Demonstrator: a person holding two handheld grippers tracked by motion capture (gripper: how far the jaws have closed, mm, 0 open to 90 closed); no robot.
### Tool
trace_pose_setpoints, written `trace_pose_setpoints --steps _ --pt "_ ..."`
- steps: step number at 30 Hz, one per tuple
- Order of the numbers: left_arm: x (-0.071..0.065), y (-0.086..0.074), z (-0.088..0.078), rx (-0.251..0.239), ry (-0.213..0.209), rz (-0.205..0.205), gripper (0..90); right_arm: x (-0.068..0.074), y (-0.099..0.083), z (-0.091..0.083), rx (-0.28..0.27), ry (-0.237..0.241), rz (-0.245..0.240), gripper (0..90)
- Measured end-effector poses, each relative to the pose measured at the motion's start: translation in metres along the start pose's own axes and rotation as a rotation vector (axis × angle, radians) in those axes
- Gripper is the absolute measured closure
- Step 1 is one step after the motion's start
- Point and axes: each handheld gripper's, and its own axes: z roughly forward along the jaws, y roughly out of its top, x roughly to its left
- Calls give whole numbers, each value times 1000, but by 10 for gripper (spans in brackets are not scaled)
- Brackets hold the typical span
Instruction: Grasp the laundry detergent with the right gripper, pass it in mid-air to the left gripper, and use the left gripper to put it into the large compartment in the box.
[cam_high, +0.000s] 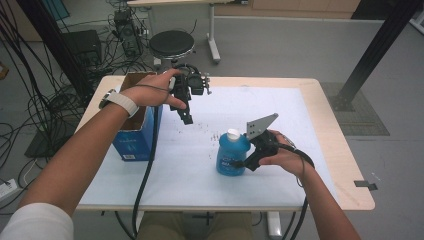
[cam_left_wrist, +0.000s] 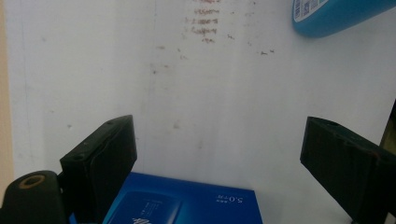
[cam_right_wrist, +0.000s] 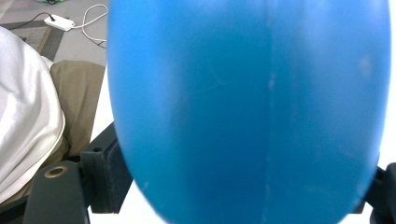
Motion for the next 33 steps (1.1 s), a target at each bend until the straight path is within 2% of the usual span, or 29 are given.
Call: trace_pose_setpoints --steps 33 --pt "0 0 1 -1 -2 -2 114 1 -5 4 -45 6 -12 273"
